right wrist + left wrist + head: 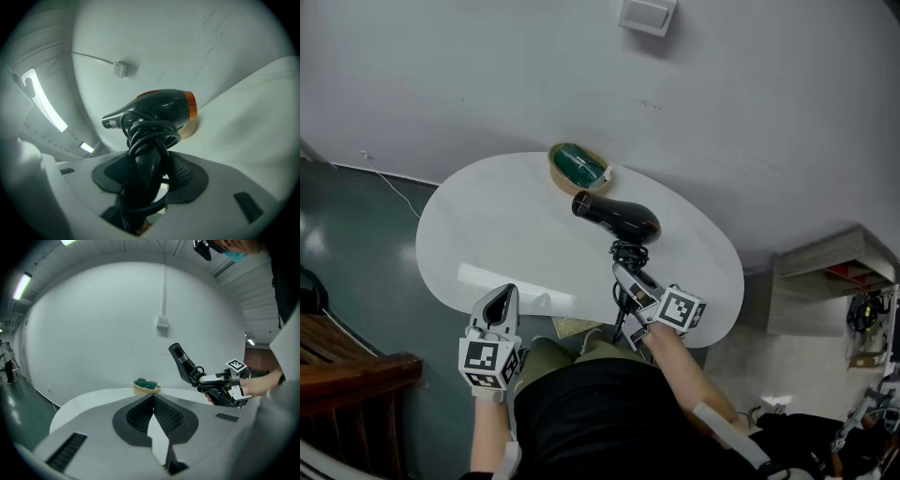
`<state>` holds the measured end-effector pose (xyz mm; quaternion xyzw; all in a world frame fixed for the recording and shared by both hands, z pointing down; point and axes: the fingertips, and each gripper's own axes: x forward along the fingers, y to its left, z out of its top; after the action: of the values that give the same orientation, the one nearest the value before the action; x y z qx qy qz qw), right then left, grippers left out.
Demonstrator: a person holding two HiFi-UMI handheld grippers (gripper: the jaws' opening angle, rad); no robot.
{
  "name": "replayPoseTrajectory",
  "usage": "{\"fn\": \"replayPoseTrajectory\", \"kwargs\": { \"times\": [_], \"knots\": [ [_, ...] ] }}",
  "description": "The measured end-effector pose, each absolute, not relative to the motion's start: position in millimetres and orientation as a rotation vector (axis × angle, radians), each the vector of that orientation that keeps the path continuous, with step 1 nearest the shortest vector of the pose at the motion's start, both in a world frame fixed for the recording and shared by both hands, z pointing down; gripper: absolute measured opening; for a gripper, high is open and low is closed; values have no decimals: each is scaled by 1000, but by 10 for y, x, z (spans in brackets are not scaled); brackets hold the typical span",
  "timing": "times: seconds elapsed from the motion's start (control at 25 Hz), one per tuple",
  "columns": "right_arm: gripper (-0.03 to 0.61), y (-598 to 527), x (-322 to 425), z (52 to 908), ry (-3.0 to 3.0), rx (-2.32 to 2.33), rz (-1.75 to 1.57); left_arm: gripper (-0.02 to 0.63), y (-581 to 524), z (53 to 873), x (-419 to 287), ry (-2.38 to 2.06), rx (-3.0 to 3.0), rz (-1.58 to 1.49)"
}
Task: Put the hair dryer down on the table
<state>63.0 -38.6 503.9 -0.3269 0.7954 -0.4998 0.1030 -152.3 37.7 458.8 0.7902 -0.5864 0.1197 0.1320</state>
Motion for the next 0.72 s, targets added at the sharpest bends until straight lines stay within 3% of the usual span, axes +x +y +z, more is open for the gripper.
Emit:
{"fn": "replayPoseTrajectory", "kwargs": {
  "times": [0.72],
  "knots": [
    [232,-654,708,5398,1965,-1485,-1441,9,-673,4798,-1783,-1239,2548,400]
  ]
}}
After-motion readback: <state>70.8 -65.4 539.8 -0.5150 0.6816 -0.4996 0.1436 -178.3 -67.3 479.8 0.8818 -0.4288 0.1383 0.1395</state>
